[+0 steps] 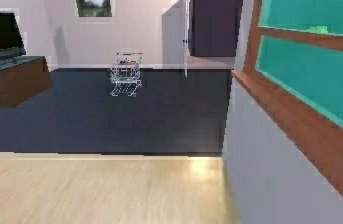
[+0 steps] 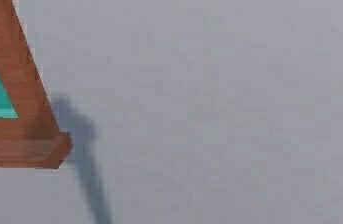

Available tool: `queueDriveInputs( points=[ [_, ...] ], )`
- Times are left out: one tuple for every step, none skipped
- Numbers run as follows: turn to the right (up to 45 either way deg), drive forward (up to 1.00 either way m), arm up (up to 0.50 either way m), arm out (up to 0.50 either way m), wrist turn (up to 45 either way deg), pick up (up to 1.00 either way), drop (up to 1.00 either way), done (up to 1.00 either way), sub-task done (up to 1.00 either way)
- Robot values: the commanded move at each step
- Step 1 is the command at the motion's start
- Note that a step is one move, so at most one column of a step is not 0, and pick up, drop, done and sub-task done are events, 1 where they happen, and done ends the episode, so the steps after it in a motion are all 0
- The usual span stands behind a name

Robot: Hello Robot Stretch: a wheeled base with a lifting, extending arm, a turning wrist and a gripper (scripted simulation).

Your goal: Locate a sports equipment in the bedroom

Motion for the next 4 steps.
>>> queueDriveInputs(
  points=[
    [0.0,1.0,0.0,0.0,0.0,0.0,0.0,0.0,0.0],
    [0.0,1.0,0.0,0.0,0.0,0.0,0.0,0.0,0.0],
    [24.0,0.0,0.0,0.0,0.0,0.0,0.0,0.0,0.0],
    [0.0,0.1,0.0,0.0,0.0,0.0,0.0,0.0,0.0]
  ],
)
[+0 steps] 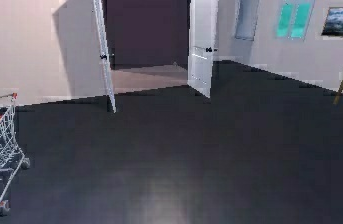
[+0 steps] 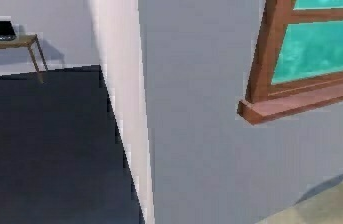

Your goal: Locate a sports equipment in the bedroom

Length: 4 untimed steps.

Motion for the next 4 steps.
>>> queueDriveInputs(
  points=[
    [-3.0,0.0,0.0,0.0,0.0,0.0,0.0,0.0,0.0],
    [0.0,1.0,0.0,0.0,0.0,0.0,0.0,0.0,0.0],
    [0.0,1.0,0.0,0.0,0.0,0.0,0.0,0.0,0.0],
    [0.0,1.0,0.0,0.0,0.0,0.0,0.0,0.0,0.0]
  ],
)
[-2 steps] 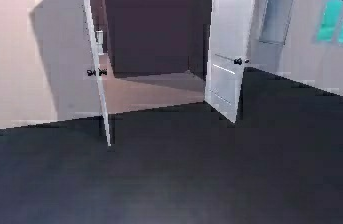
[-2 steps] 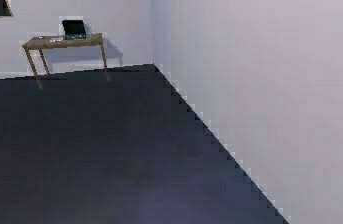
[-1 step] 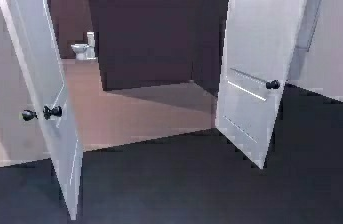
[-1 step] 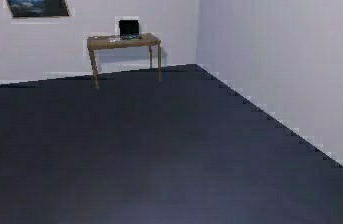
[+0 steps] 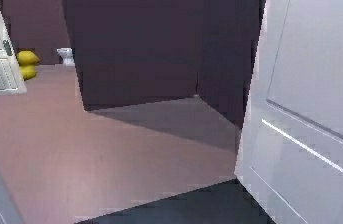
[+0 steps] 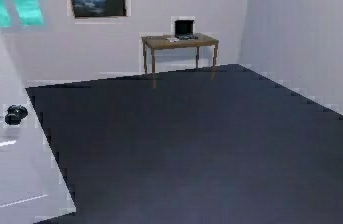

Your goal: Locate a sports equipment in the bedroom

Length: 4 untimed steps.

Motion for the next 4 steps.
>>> queueDriveInputs(
  points=[
    [0.0,0.15,0.0,0.0,0.0,0.0,0.0,0.0,0.0],
    [-18.0,0.0,0.0,0.0,0.0,0.0,0.0,0.0,0.0],
    [0.0,0.45,0.0,0.0,0.0,0.0,0.0,0.0,0.0],
    [6.0,0.0,0.0,0.0,0.0,0.0,0.0,0.0,0.0]
  ],
)
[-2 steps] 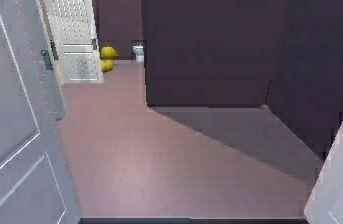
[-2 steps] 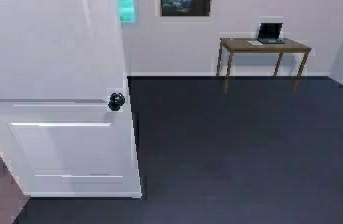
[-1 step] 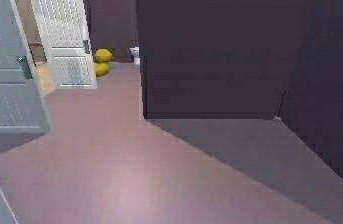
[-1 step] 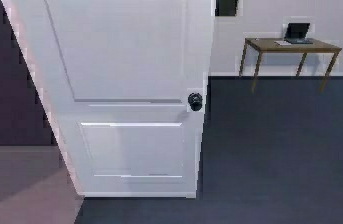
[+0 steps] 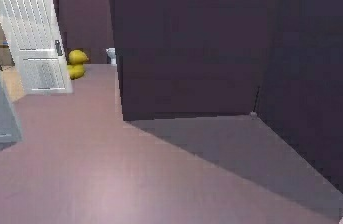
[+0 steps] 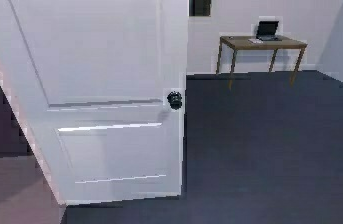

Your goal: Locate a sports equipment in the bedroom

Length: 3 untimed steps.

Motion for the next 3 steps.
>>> queueDriveInputs(
  points=[
    [0.0,0.05,0.0,0.0,0.0,0.0,0.0,0.0,0.0],
    [-15.0,0.0,0.0,0.0,0.0,0.0,0.0,0.0,0.0],
    [0.0,0.85,0.0,0.0,0.0,0.0,0.0,0.0,0.0]
  ],
)
